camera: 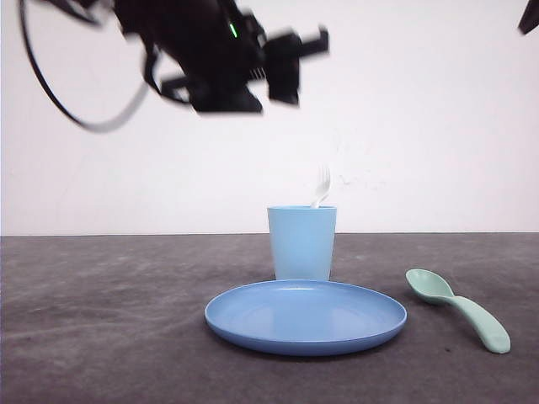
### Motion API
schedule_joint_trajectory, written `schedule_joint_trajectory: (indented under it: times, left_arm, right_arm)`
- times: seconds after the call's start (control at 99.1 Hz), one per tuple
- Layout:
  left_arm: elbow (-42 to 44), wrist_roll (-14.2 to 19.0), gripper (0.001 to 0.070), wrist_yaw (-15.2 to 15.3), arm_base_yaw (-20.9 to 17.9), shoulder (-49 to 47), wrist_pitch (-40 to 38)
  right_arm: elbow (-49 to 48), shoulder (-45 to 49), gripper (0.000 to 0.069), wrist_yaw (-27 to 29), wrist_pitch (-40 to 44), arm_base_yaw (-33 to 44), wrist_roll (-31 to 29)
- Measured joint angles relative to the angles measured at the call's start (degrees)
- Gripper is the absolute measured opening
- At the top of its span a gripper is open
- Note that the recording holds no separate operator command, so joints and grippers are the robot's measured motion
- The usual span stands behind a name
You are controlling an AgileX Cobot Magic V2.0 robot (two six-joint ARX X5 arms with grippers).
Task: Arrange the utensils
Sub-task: 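Lower the fork into the cup and open the left gripper, then lower the right gripper onto the mint-green spoon handle and grasp it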
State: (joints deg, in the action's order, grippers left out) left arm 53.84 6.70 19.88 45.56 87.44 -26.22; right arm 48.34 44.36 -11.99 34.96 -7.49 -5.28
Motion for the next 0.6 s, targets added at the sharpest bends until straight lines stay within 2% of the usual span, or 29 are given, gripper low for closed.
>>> schedule_joint_trajectory:
  times: [0.101,0.222,0.434,0.595]
  left_arm:
    - [0.00,-0.13,0.0280,1.27,0.00,-8.17,8.48]
    - [0.00,-0.17,0.0280,1.40,0.00,-18.03,19.56]
    - [0.00,-0.26,0.0280,1.42,0.00,-33.35,40.24]
    - [0.00,0.79,0.0281,1.42,0.02,-42.71,52.19]
  right_arm:
    - [0.00,1.86,0.0476,0.02,1.79,-2.75,-1.36]
    - [0.00,4.24,0.0476,0.48,2.75,-6.23,-4.13]
    - [0.00,9.79,0.0476,6.99,4.72,-13.05,-9.03]
    - [0.00,16.11,0.0476,10.36,4.92,-18.84,-12.02]
